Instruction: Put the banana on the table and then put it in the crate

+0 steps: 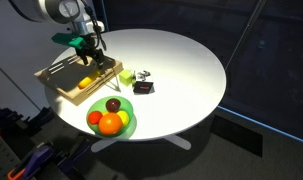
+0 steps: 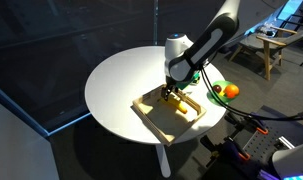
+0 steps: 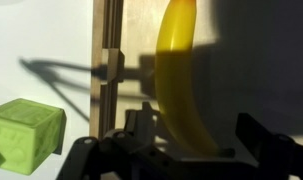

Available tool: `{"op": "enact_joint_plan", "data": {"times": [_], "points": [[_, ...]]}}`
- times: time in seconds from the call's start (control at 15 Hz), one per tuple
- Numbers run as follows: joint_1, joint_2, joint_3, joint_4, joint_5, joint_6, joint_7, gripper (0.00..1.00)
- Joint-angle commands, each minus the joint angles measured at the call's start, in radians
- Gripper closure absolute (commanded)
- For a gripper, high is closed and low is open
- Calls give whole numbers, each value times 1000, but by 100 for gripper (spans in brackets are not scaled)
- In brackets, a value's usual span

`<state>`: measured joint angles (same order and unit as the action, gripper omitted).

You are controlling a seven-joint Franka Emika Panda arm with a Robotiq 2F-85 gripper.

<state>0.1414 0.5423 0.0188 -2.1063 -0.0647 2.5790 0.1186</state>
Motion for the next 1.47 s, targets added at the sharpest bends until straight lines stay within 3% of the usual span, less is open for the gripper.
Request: {"op": "enact_joint_plan", "data": {"times": [0.0, 0.6, 1.4], "points": [[8, -31, -4, 3, 0, -31, 20, 0], [3, -105, 3, -12, 7, -107, 26, 0], [10, -231, -3, -50, -10, -192, 128, 0]]}}
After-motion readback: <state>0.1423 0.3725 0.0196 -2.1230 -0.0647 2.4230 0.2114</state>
